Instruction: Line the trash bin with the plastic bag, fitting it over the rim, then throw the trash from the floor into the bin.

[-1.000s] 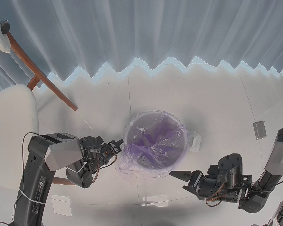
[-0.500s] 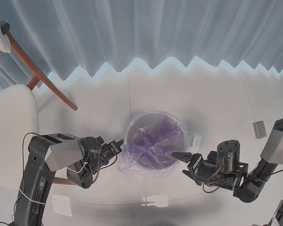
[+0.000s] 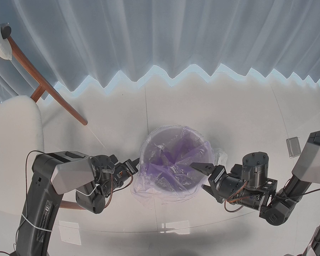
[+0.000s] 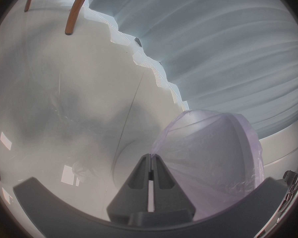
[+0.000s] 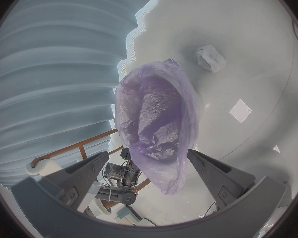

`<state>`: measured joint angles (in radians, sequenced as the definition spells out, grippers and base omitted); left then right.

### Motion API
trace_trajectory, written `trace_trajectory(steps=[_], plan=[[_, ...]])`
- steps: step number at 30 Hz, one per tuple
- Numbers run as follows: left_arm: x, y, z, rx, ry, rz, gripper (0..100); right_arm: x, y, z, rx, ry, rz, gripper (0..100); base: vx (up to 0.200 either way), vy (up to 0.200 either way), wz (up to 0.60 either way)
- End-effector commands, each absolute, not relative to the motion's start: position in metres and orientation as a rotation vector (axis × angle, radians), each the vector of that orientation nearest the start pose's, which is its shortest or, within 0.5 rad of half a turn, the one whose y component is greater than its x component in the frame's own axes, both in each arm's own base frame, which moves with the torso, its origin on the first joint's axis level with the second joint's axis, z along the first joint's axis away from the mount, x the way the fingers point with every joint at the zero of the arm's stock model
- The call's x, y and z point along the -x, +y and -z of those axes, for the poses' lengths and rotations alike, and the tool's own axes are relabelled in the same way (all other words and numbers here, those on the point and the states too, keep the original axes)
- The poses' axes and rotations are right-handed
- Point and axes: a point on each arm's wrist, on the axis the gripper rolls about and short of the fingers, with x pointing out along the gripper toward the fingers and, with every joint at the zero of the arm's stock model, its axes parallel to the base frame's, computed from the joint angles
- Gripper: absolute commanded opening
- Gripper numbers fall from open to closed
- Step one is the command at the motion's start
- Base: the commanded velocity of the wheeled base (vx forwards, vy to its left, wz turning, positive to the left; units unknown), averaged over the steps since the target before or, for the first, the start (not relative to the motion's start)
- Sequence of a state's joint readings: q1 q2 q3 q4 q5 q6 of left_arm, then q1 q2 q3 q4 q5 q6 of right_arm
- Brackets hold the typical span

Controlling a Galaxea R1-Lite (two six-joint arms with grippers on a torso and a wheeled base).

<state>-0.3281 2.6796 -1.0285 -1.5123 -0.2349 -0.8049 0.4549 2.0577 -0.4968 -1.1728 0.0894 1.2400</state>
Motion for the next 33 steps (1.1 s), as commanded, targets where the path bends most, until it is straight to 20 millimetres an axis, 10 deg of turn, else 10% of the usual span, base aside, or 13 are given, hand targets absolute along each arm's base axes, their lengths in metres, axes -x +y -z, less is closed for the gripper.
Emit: trace_trajectory(steps=[1,21,33], plan=[[-0.406,-0.144,0.061,0.775,0.36,0.475,0,-0.277,0.138,-0.061,-1.129,0.643,-0.247,100,0.0,0.0,0.0],[-0.405,-0.145,0.064,0.773,0.367,0.476,0,-0.258,0.138,-0.051,-1.131,0.73,-0.227,100,0.0,0.0,0.0],[-0.405,-0.146,0.064,0.717,0.338,0.449,0,-0.284,0.158,-0.036,-1.13,0.736,-0.245,100,0.0,0.0,0.0]])
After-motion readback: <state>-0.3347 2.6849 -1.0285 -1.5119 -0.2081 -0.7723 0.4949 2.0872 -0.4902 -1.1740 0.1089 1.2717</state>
